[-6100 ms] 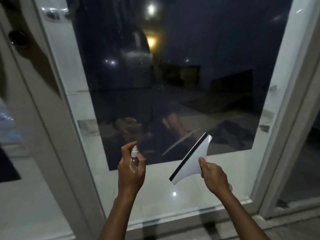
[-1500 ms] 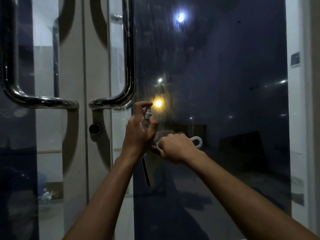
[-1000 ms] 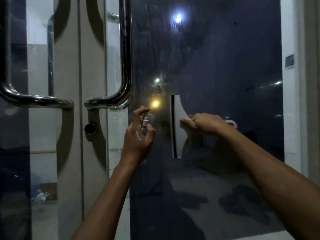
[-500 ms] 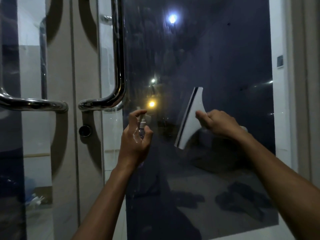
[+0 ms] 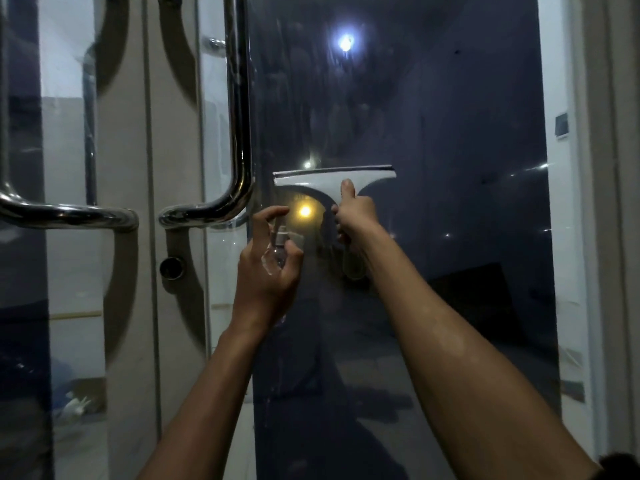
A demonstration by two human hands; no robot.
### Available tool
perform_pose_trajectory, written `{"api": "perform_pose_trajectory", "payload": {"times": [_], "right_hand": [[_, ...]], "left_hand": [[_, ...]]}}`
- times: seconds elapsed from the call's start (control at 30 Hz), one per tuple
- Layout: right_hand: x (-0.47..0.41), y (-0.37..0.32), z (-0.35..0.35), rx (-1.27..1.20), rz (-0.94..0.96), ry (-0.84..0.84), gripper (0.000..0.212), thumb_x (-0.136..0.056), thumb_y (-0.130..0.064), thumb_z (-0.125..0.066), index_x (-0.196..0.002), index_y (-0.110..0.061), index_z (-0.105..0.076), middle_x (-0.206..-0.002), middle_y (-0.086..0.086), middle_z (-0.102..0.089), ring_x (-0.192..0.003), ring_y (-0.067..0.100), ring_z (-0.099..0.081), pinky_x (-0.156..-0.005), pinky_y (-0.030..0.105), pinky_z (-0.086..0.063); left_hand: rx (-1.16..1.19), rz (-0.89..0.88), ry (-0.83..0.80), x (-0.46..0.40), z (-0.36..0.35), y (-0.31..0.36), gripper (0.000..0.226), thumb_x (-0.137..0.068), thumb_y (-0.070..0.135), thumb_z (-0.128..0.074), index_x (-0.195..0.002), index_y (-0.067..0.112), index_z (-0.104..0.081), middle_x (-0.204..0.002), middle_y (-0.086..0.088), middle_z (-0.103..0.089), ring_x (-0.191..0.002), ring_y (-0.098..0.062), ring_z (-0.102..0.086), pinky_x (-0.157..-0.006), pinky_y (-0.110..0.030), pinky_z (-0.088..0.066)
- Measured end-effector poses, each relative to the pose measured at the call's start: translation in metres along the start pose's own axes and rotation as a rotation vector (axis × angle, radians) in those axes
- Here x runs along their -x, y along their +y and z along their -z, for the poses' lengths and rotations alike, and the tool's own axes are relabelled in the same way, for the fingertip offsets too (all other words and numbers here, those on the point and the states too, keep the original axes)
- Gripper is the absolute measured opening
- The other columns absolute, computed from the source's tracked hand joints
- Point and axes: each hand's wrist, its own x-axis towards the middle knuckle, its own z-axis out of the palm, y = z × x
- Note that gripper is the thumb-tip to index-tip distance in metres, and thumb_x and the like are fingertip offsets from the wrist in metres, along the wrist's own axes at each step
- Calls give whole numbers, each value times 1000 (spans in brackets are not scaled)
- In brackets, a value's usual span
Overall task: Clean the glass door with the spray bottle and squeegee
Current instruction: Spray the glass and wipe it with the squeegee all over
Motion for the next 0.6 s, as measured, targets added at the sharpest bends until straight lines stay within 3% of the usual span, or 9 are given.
{"api": "perform_pose_trajectory", "payload": {"times": [0.1, 0.17, 0.37, 0.6], "right_hand": [[20, 46, 6, -85, -60, 57, 56, -103, -59, -34, -81, -13, -58, -64, 0, -55, -42, 11, -49, -44, 26, -38], [36, 81, 11, -114, -78, 96, 59, -102, -59, -35, -71, -14, -57, -55, 0, -53, -35, 11, -45, -39, 23, -34], [90, 177, 28, -65, -189, 106, 62, -100, -64, -33, -68, -16, -55, -46, -6, -48, -41, 13, -44, -45, 25, -32], [156, 258, 50, -39, -384, 56, 63, -100, -63, -32, -68, -12, -51, -46, -2, -44, -37, 11, -40, -40, 23, -31]], "left_hand": [[-2, 26, -1, 10, -2, -2, 38, -94, 15, -50, -127, 32, -43, -79, 12, -59, -69, -7, -61, -61, -14, -44], [13, 29, -12, 19, -5, -2, 37, -95, 13, -50, -128, 30, -44, -83, 11, -60, -71, -7, -62, -63, -10, -43], [54, 164, -71, 62, -18, -6, 37, -97, 27, -49, -133, 28, -43, -91, -2, -62, -74, -16, -64, -65, -45, -57], [78, 241, -76, 110, -23, -2, 38, -96, 20, -51, -132, 31, -44, -79, 5, -59, -65, -18, -61, -59, -46, -55]]}}
